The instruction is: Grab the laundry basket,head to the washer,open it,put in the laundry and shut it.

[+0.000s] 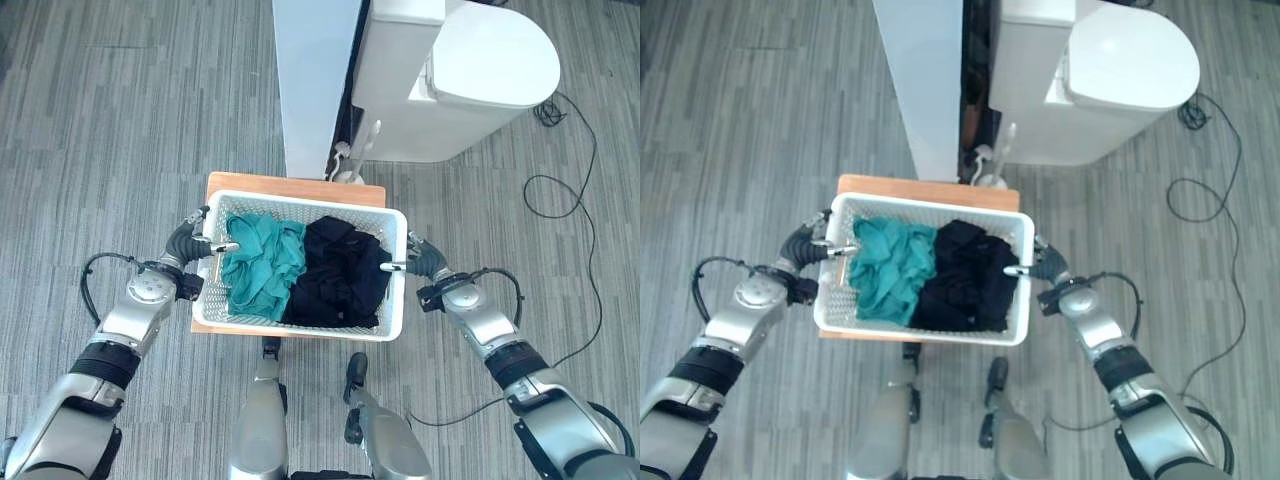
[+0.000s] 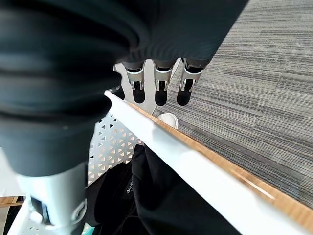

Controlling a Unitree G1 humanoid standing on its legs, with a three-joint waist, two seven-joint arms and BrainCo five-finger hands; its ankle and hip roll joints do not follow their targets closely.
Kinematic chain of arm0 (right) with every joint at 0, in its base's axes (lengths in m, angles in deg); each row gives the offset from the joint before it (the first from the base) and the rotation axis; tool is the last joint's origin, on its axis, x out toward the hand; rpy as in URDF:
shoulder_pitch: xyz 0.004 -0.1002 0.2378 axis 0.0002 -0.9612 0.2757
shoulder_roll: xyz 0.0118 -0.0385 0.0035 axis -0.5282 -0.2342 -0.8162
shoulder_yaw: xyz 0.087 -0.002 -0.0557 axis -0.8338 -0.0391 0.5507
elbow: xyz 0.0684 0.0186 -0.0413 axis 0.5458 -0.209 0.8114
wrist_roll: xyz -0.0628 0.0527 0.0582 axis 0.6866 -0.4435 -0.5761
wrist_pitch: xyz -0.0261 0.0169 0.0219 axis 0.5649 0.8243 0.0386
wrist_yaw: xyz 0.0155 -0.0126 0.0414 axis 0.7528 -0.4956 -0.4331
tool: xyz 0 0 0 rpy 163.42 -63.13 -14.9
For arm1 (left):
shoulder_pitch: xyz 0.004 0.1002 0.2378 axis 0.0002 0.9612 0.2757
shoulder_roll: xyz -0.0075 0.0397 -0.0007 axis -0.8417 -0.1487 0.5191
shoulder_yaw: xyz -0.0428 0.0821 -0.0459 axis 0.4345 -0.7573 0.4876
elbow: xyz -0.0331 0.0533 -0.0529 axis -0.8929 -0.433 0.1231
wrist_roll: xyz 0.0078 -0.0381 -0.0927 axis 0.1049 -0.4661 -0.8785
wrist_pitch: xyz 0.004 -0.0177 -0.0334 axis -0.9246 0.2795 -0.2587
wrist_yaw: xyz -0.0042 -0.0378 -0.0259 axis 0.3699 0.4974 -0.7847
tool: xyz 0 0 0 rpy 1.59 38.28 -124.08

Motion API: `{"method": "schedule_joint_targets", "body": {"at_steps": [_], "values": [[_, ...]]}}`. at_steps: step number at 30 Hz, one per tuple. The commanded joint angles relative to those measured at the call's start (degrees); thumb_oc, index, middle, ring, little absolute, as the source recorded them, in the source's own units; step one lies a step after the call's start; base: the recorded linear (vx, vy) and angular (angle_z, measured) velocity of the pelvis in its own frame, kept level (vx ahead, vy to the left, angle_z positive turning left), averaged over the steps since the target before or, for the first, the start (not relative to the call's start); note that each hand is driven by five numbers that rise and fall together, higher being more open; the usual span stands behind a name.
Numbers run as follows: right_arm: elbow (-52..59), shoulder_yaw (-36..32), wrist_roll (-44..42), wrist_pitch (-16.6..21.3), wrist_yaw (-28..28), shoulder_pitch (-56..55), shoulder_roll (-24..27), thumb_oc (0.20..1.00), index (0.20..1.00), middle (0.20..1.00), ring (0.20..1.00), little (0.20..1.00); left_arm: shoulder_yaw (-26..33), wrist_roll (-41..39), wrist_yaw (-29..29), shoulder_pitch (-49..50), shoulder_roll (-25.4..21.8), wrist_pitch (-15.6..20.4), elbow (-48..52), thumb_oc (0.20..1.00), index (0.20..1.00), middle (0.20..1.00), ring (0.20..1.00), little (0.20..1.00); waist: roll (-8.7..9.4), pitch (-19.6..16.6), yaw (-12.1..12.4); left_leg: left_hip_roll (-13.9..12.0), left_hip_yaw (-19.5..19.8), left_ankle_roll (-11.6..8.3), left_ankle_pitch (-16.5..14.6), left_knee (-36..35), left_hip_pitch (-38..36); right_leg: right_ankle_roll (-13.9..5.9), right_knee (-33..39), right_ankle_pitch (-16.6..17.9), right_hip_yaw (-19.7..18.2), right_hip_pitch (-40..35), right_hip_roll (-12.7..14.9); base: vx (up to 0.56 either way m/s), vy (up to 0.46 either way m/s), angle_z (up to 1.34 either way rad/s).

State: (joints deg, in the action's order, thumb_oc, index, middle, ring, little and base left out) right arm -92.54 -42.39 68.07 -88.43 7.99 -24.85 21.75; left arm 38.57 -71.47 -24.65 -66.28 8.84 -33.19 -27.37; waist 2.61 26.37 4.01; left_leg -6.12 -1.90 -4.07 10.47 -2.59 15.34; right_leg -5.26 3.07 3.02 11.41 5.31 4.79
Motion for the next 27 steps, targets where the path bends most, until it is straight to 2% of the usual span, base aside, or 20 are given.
{"method": "schedule_joint_targets", "body": {"at_steps": [1, 9, 14, 17, 18, 22, 27], "values": [[2.3, 1.4, 1.5, -0.3, -0.3, -0.1, -0.5, 1.0, 1.0, 1.0, 1.0, 1.0, -0.6, 1.8, -0.3, -1.0, 0.8, 0.0, -3.1, 1.0, 1.0, 1.0, 1.0, 1.0, 0.11, -3.0, 0.0, -0.6, 1.3, 1.51, -7.2, 7.0, 2.0, -1.12, -7.8, -0.6, 2.2, 8.5, 5.2, 0.0, 0.0, 0.0], [0.1, 2.5, 3.1, -1.9, -0.2, -1.3, -4.0, 1.0, 1.0, 1.0, 1.0, 1.0, -4.6, 6.5, -0.8, -9.4, 2.7, -2.5, -8.4, 1.0, 1.0, 1.0, 1.0, 1.0, 0.66, -1.2, 0.3, -0.2, 1.9, 1.74, -7.3, 7.5, 2.7, -1.25, -8.2, -0.3, 3.0, 8.8, 5.6, 0.0, 0.0, 0.0], [-0.6, 2.2, 3.8, -2.3, 0.3, -2.2, -4.1, 1.0, 1.0, 1.0, 1.0, 1.0, -4.3, 14.6, -3.5, -12.9, 2.6, -3.3, -11.6, 1.0, 1.0, 1.0, 1.0, 1.0, 0.56, -1.0, 0.3, -0.1, 2.1, 1.69, -7.3, 6.9, 2.5, -1.12, -8.4, -0.7, 3.2, 8.7, 5.7, 0.02, 0.004, 0.07], [0.3, 1.2, 4.3, -2.2, 0.1, -3.3, -3.9, 1.0, 1.0, 1.0, 1.0, 1.0, -2.1, 18.0, -5.3, -12.7, 2.1, -3.5, -8.7, 1.0, 1.0, 1.0, 1.0, 1.0, 0.55, -1.0, 0.4, 0.0, 2.2, 1.71, -7.2, 6.9, 2.7, -1.09, -8.4, -0.7, 3.4, 8.8, 5.9, 0.01, -0.002, 0.01], [1.1, -0.1, 4.7, -2.0, -0.1, -4.6, -3.7, 1.0, 1.0, 1.0, 1.0, 1.0, 0.5, 19.8, -6.1, -11.0, 1.6, -3.4, -3.2, 1.0, 1.0, 1.0, 1.0, 1.0, 0.26, -0.9, 0.8, 0.1, 2.2, 1.66, -7.7, 7.2, 2.6, -1.05, -8.7, -1.1, 3.5, 8.7, 6.0, 0.0, 0.0, 0.0], [1.5, -2.1, 4.9, -1.9, 0.3, -7.3, -3.6, 1.0, 1.0, 1.0, 1.0, 1.0, 6.8, 21.2, -7.6, -6.3, -0.7, -2.3, 6.9, 1.0, 1.0, 1.0, 1.0, 1.0, -0.33, -1.3, 1.5, 0.2, 2.3, 1.68, -8.4, 7.6, 2.6, -0.96, -8.9, -1.4, 3.8, 8.5, 6.2, 0.02, -0.005, 0.03], [2.5, -3.3, 4.3, -1.9, 1.0, -9.8, -3.5, 1.0, 1.0, 1.0, 1.0, 1.0, 9.5, 23.2, -8.0, -5.8, -1.6, -3.0, 9.2, 1.0, 1.0, 1.0, 1.0, 1.0, -0.6, -1.9, 1.5, 0.4, 2.3, 1.49, -8.8, 8.1, 2.8, -0.88, -9.1, -1.7, 4.0, 8.4, 6.3, 0.01, -0.006, 0.01]]}}
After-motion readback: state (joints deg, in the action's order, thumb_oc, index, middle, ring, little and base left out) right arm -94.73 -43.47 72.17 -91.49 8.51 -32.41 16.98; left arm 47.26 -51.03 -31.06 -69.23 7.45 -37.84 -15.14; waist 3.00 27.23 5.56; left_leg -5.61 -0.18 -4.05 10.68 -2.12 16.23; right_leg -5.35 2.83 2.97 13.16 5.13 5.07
